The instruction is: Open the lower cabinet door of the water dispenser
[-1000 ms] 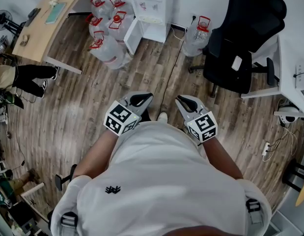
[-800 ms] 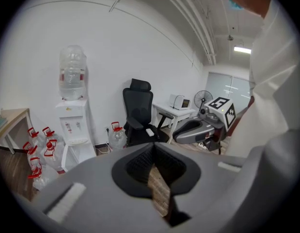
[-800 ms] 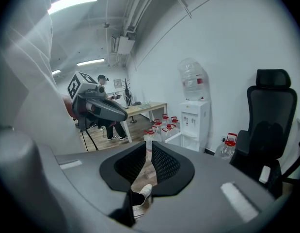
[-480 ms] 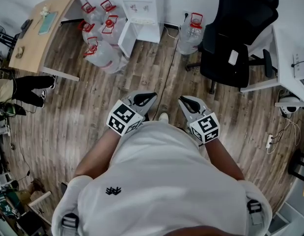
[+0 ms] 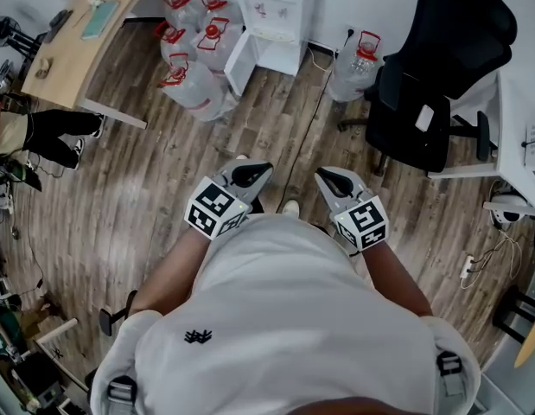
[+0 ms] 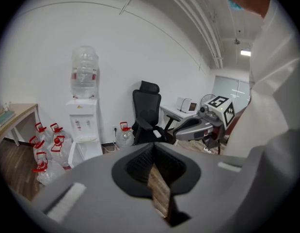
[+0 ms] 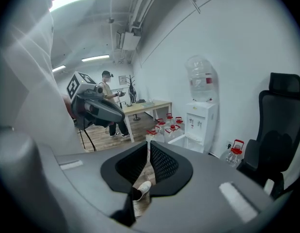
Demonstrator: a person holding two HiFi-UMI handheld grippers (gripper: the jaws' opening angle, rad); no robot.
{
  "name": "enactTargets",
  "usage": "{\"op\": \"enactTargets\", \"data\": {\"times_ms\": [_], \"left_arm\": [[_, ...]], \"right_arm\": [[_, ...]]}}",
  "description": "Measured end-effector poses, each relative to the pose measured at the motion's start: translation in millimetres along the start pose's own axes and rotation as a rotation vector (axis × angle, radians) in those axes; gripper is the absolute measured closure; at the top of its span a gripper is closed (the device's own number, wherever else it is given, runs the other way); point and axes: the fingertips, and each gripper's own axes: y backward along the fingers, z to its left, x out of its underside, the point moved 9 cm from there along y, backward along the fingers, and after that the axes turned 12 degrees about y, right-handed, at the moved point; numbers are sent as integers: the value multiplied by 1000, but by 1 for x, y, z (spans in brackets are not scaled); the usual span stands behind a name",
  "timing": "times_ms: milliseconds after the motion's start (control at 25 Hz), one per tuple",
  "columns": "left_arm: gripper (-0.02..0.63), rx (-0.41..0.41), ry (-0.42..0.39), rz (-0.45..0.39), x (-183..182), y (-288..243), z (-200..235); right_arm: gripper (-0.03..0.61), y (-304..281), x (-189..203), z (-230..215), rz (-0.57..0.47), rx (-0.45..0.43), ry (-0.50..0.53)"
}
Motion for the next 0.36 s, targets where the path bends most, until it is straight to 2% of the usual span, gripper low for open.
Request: {"op": "enactTargets", "data": {"times_ms": [120,360], "left_arm": [[557,-5,24,-17,-6,4,24],[557,-6,20,-62,-34,14,96]], "right_arm": [[563,-20,-11,-11,16,2,8],[569,-88,-44,-24,21,0,22]]}}
